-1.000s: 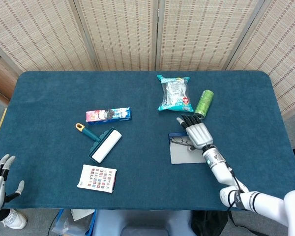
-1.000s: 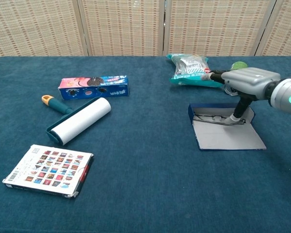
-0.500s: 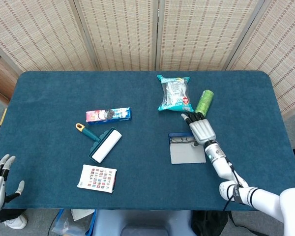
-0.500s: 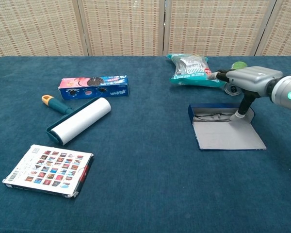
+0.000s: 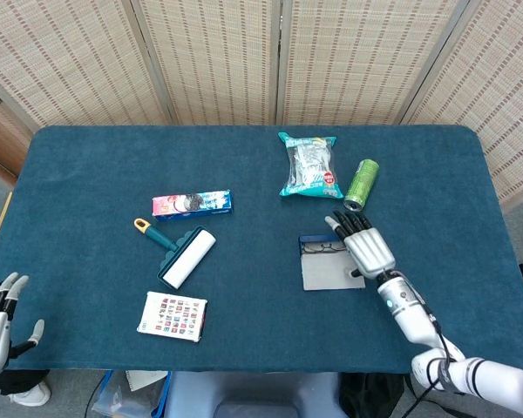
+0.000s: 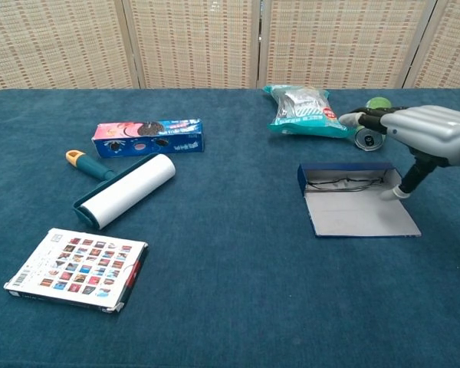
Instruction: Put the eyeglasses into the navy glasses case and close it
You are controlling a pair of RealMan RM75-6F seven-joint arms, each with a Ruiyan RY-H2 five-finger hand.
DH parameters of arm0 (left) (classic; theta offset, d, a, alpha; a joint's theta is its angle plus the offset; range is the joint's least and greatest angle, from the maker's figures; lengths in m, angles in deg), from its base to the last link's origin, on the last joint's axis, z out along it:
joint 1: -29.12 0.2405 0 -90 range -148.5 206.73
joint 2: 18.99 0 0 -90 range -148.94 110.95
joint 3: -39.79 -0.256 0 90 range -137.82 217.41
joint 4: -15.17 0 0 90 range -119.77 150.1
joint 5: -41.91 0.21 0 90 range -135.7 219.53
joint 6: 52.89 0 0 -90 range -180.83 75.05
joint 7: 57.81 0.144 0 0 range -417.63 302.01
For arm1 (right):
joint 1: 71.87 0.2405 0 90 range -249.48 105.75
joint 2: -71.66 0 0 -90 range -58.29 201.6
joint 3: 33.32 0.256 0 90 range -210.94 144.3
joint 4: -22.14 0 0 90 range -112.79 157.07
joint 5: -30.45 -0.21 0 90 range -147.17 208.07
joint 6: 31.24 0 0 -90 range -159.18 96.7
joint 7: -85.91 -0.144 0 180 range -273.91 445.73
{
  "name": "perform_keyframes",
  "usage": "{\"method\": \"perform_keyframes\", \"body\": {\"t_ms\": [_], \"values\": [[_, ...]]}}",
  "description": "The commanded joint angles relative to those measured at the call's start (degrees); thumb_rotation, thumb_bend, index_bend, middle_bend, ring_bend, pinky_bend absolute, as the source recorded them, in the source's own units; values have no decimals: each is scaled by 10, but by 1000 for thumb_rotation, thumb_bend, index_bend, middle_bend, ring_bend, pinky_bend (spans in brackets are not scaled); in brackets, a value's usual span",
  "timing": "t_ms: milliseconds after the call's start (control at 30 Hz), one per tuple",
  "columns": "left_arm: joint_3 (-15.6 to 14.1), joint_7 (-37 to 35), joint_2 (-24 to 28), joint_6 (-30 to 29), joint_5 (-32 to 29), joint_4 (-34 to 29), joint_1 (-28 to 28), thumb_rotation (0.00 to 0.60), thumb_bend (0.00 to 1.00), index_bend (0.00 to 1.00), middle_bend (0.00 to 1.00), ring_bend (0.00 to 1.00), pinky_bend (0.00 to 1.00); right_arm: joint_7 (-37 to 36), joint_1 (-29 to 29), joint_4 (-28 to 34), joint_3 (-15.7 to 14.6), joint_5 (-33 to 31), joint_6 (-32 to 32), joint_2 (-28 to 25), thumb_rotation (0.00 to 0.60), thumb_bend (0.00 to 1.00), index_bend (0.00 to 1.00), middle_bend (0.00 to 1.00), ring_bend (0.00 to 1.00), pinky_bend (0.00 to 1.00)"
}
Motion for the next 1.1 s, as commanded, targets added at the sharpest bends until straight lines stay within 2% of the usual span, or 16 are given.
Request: {"method": "perform_keyframes", "body": {"t_ms": [33, 433, 1100], "values": [[-1, 1, 0, 0, 3, -2, -1, 600, 354, 96, 53, 67, 1, -16, -30, 9, -28, 39, 36, -5, 600, 63, 0, 0, 0, 50], [-3, 2, -1, -1, 2, -5, 2, 600, 354, 95, 53, 67, 1, -37, -56, -37, -45, 67, 39, 26, 600, 63, 0, 0, 0, 26], [-3, -2, -5, 5, -3, 6, 1, 600, 355, 95, 53, 67, 1, -29, -53, -72, -23, 55, 2, 46, 600, 64, 0, 0, 0, 25]]}}
